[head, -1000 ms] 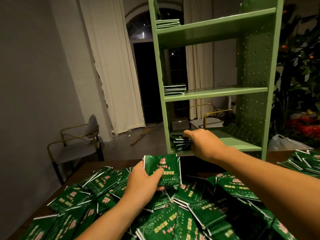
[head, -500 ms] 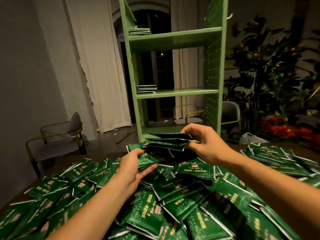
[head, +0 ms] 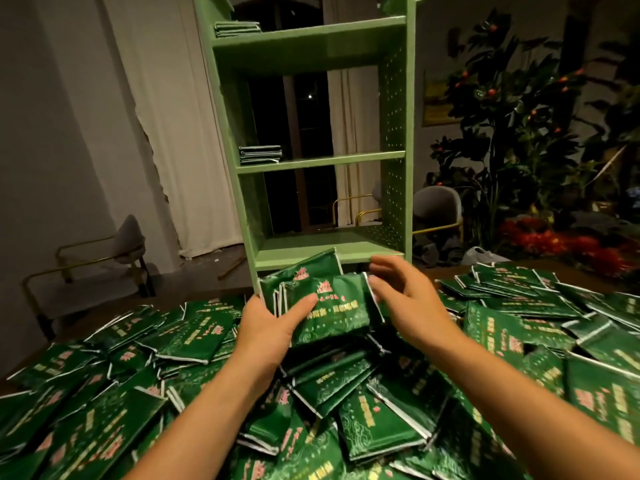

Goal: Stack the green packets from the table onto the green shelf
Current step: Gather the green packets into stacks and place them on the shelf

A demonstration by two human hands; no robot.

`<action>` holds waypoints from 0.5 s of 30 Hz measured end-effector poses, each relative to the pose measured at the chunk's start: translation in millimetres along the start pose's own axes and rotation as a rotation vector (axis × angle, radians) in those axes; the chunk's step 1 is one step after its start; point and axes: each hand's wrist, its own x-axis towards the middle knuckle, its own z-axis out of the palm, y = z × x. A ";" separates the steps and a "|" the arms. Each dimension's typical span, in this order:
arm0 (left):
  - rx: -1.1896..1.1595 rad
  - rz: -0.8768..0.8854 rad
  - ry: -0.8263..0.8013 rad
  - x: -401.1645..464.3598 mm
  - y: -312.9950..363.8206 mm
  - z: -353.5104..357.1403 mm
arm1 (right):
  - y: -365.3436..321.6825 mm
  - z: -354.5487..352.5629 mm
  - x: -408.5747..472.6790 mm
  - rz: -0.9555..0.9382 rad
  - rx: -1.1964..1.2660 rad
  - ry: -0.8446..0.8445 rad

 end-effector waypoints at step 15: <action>0.011 0.121 -0.088 -0.9 -44.8 7.3 | 38.9 34.9 -22.2 0.026 0.058 -0.250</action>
